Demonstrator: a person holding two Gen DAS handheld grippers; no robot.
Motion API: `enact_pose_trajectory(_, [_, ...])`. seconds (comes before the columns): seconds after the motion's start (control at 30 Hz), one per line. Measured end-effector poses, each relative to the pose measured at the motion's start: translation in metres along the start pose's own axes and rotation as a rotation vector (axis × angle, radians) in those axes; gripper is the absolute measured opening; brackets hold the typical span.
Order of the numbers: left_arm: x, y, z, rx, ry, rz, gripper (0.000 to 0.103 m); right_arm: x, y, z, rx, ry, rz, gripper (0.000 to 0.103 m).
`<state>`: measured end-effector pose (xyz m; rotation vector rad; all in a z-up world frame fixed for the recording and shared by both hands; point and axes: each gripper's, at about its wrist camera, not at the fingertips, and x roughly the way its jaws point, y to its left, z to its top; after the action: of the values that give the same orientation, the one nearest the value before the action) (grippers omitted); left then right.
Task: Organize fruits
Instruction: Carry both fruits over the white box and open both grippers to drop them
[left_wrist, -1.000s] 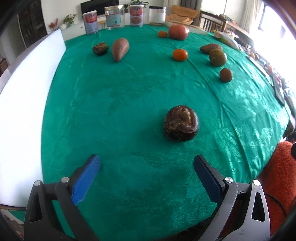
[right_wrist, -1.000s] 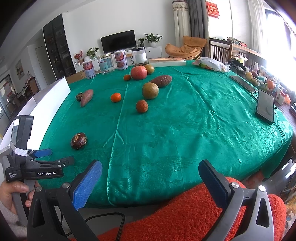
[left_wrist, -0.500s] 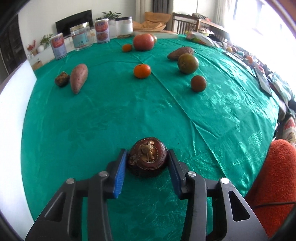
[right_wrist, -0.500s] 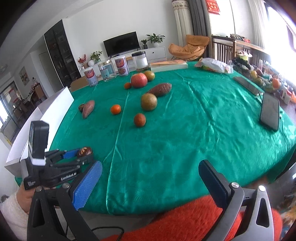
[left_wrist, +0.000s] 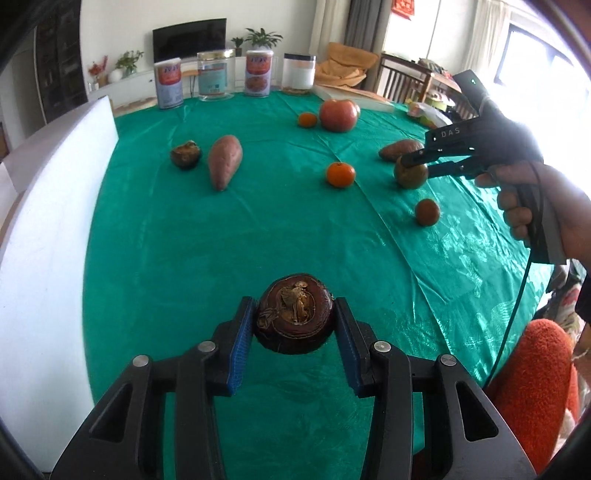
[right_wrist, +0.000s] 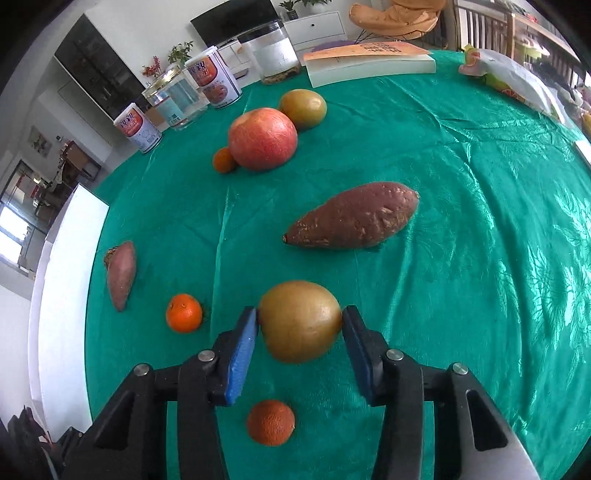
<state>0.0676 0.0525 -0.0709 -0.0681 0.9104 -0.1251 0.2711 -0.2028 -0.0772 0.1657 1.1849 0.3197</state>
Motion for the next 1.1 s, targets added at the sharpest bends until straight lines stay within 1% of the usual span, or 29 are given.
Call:
enact_pose_trajectory(0.07, [-0.004,0.002,0.001,-0.013,0.0,-0.012,0.044,-0.008,-0.003,-0.004,0.013,-0.003,-0.006,0.046])
enact_pose_trajectory(0.17, [-0.019,0.006,0.006,-0.029,-0.031,-0.036,0.043,-0.033,-0.008,-0.012,0.018,-0.052,-0.001,0.046])
enact_pose_trajectory(0.27, [-0.044,0.012,0.017,-0.043,-0.083,-0.052,0.043,-0.065,-0.007,-0.021,0.04,-0.102,0.041,0.046])
enact_pose_trajectory(0.37, [-0.072,0.025,0.029,-0.074,-0.132,-0.057,0.043,-0.094,0.013,-0.027,0.015,-0.145,0.11,0.046])
enact_pose_trajectory(0.43, [-0.091,0.038,0.035,-0.095,-0.158,-0.044,0.044,-0.105,0.04,-0.03,-0.023,-0.156,0.169,0.046])
enact_pose_trajectory(0.53, [-0.116,0.068,0.039,-0.129,-0.19,0.015,0.044,-0.112,0.097,-0.04,-0.094,-0.148,0.287,0.046])
enact_pose_trajectory(0.6, [-0.13,0.094,0.037,-0.161,-0.205,0.079,0.044,-0.107,0.142,-0.049,-0.141,-0.124,0.385,0.046])
enact_pose_trajectory(0.67, [-0.137,0.124,0.032,-0.192,-0.207,0.168,0.044,-0.098,0.191,-0.061,-0.188,-0.083,0.483,0.046])
enact_pose_trajectory(0.73, [-0.137,0.157,0.023,-0.24,-0.186,0.244,0.044,-0.085,0.24,-0.074,-0.233,-0.031,0.566,0.046])
enact_pose_trajectory(0.8, [-0.135,0.188,0.013,-0.287,-0.157,0.301,0.044,-0.069,0.286,-0.086,-0.28,0.027,0.621,0.046])
enact_pose_trajectory(0.87, [-0.131,0.213,0.002,-0.325,-0.127,0.345,0.044,-0.051,0.326,-0.097,-0.336,0.069,0.633,0.046])
enact_pose_trajectory(0.93, [-0.128,0.23,-0.007,-0.354,-0.106,0.375,0.044,-0.037,0.357,-0.107,-0.39,0.097,0.632,0.046])
enact_pose_trajectory(1.03, [-0.125,0.244,-0.019,-0.38,-0.084,0.397,0.044,-0.015,0.389,-0.118,-0.451,0.147,0.608,0.046])
enact_pose_trajectory(1.1, [-0.122,0.249,-0.025,-0.388,-0.07,0.404,0.044,0.0,0.398,-0.122,-0.48,0.163,0.562,0.046])
